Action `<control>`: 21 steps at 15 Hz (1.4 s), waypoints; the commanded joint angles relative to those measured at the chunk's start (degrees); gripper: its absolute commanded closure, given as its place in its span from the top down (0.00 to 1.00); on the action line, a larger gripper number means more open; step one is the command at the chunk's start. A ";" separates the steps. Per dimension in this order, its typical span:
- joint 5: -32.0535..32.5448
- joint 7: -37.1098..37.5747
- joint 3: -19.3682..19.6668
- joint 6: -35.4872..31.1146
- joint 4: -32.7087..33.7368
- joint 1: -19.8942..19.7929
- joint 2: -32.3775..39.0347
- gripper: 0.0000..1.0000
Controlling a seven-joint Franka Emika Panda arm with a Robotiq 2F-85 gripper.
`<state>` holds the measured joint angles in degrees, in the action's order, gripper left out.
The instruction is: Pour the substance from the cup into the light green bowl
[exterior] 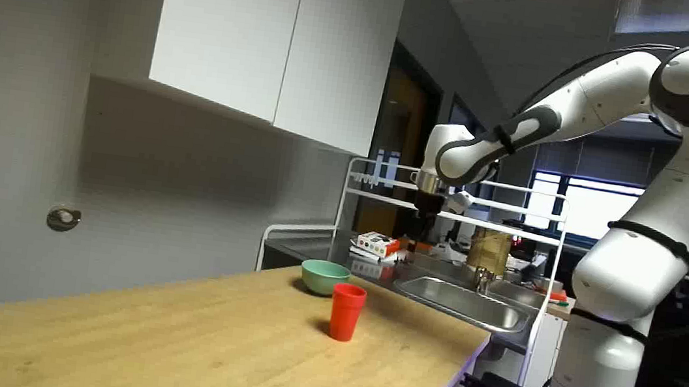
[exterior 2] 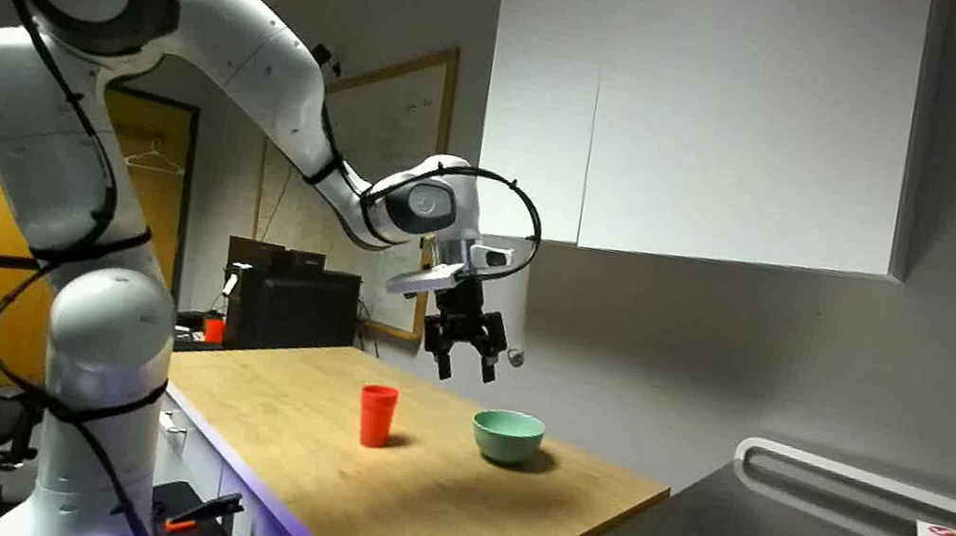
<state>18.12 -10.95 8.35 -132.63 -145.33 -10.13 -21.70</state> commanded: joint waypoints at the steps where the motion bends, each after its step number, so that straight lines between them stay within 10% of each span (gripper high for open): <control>1: 0.00 0.01 0.06 0.15 0.08 0.10 -0.01 1.00; 11: 0.77 1.11 -1.26 0.16 -0.04 0.65 0.91 1.00; 21: 7.06 7.04 -12.30 1.18 -1.08 8.06 4.53 1.00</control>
<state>22.29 -6.29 -1.46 -132.54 -146.96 -3.62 -17.41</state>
